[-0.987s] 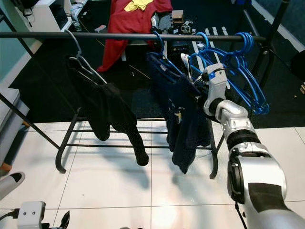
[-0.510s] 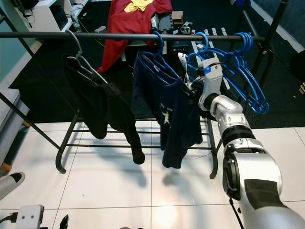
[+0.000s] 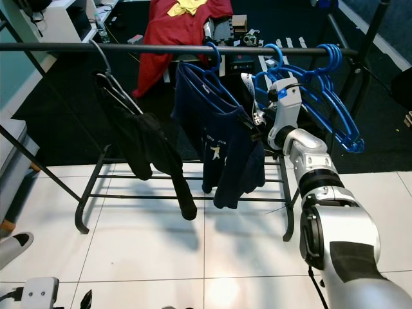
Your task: Hang hanger
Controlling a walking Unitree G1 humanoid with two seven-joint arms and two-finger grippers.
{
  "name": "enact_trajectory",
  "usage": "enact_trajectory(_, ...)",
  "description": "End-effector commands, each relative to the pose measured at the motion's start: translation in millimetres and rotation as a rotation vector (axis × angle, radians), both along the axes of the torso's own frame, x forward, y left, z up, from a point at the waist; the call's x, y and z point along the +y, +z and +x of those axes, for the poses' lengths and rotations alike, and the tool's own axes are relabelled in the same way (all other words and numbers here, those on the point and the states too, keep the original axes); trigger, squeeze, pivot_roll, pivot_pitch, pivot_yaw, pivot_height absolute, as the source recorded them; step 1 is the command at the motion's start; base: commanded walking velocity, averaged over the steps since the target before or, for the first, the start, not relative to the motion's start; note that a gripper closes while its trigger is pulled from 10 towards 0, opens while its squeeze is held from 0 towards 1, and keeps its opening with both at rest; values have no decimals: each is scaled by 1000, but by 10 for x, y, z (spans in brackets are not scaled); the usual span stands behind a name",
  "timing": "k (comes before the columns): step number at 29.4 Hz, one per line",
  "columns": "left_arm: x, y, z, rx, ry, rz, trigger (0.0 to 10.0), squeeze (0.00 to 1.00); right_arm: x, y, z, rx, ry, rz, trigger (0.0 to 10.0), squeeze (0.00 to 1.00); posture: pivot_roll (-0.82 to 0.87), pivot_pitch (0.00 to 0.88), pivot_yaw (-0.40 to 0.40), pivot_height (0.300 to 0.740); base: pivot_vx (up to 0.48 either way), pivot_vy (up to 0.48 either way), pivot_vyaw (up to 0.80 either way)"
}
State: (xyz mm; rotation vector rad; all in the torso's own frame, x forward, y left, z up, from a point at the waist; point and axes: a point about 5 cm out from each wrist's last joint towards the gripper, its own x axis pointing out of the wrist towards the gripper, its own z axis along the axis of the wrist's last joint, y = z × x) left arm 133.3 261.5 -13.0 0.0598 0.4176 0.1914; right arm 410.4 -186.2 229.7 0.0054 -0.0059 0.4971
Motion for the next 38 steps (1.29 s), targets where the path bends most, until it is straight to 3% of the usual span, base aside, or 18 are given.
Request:
enact_trajectory(1, 31, -23, -99, 27, 4, 9, 10000, 0, 48, 10, -7, -20, 40, 32, 10000, 0, 99, 177, 33, 740, 0, 0, 0)
enact_trajectory(10, 36, -4, -167, 29, 3, 15, 10000, 0, 79, -118, 14, 69, -19, -123, 10000, 0, 109, 194, 29, 740, 0, 0, 0)
enact_trajectory(11, 36, -2, -181, 30, 3, 15, 10000, 0, 54, -134, 17, 80, -48, -136, 7843, 0, 115, 200, 28, 740, 0, 0, 0)
enact_trajectory(12, 36, -2, -181, 30, 3, 15, 10000, 0, 54, -134, 17, 80, -48, -136, 7843, 0, 115, 200, 28, 740, 0, 0, 0)
enact_trajectory(13, 36, -1, -189, 31, 3, 16, 10000, 0, 35, -137, 20, 83, -68, -136, 0, 0, 115, 200, 28, 740, 0, 0, 0)
enact_trajectory(15, 37, -1, -195, 32, 3, 16, 10000, 0, 23, -139, 21, 84, -82, -136, 0, 0, 115, 200, 28, 740, 0, 0, 0)
enact_trajectory(22, 37, -4, -173, 33, 4, 16, 10000, 0, 41, 136, 36, -62, -32, 9, 0, 0, 105, 190, 29, 740, 0, 0, 0)
enact_trajectory(35, -1, -26, -27, 17, 8, 2, 10000, 0, 39, 313, 27, -159, 2, 61, 0, 0, 78, 154, 18, 740, 0, 0, 0)
enact_trajectory(38, -16, -24, 85, -2, 19, -7, 10000, 0, 18, 358, 13, -184, 31, 66, 0, 0, 56, 122, 5, 740, 0, 0, 0)
